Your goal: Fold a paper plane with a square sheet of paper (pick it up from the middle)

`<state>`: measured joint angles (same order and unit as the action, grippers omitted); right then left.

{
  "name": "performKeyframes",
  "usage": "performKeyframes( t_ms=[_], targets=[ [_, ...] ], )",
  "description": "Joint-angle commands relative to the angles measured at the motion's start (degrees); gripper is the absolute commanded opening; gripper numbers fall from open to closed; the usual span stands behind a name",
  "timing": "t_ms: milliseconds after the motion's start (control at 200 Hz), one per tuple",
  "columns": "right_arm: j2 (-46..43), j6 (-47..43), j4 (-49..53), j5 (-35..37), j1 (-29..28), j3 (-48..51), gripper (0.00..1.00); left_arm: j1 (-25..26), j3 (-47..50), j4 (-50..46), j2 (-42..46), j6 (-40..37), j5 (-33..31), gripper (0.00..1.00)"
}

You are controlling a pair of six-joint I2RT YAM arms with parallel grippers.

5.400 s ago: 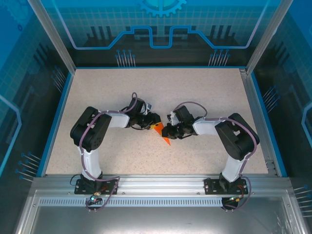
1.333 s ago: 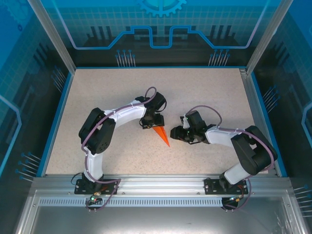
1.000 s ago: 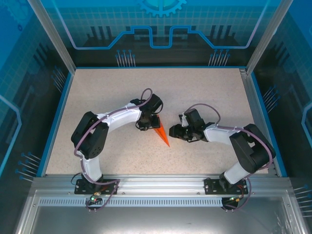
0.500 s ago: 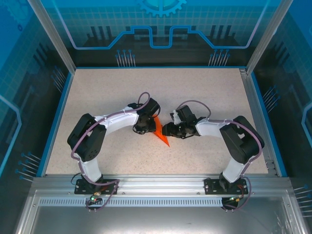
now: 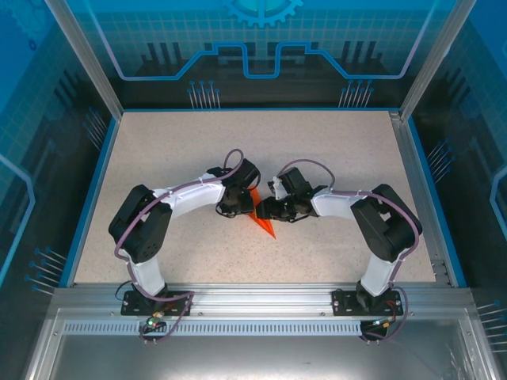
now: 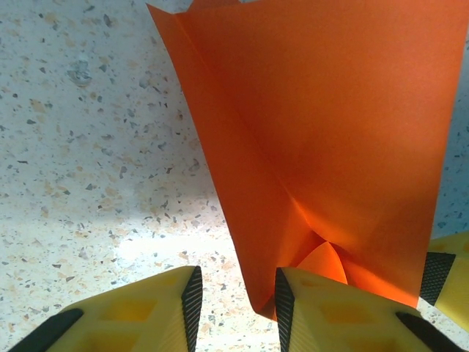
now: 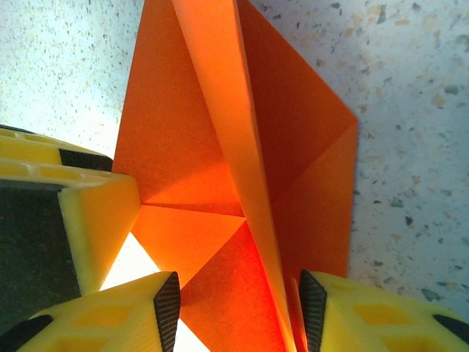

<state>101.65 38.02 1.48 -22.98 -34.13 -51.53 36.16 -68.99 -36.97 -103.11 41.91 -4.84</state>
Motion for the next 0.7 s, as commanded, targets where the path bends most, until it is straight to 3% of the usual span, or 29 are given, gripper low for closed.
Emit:
performKeyframes(
  t_ms=[0,695],
  targets=[
    [-0.7,-2.0,2.0,-0.6,-0.6,-0.9,0.5,-0.3,1.3,-0.1,1.1,0.0,-1.4,0.35],
    [-1.6,-6.6,2.4,-1.3,-2.3,-1.3,0.52,-0.3,1.7,0.5,1.2,0.5,-1.2,0.35]
  ],
)
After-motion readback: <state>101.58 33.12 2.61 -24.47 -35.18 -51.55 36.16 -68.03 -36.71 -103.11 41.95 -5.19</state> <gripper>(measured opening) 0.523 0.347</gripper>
